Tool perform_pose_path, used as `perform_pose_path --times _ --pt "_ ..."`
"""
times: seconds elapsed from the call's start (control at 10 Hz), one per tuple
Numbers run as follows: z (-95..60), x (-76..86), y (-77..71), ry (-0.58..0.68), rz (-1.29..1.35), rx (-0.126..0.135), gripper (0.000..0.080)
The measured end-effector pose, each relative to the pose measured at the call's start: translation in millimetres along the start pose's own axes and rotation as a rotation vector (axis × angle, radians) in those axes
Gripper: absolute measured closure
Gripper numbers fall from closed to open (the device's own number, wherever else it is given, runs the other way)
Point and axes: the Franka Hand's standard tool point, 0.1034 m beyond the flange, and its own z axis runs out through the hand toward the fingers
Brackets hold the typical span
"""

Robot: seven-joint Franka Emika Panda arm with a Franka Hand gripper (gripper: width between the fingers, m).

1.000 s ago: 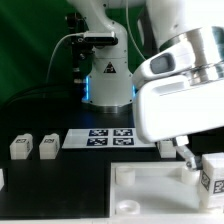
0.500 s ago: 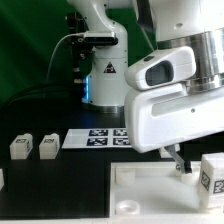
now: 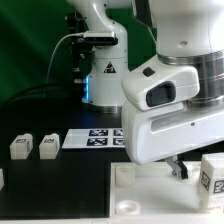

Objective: Assemble one leg

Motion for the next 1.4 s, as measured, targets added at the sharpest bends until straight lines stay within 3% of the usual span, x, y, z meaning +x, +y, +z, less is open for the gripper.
perform_pose_path --times 0.5,0.7,0.8,1.2,1.4 --pt "-2.2 13.9 -1.6 -0.019 0.127 0.009 0.015" --pt "-1.3 13.5 -2.2 -0.02 0.175 0.01 0.0422" --pt "-1.1 13.4 -1.9 -0.021 0.313 0.009 0.0496" --pt "-0.4 13.3 0.8 0.009 0.821 0.004 0.0496" --pt "-0.5 8.6 2.6 0.079 1.118 0.054 0.0496"
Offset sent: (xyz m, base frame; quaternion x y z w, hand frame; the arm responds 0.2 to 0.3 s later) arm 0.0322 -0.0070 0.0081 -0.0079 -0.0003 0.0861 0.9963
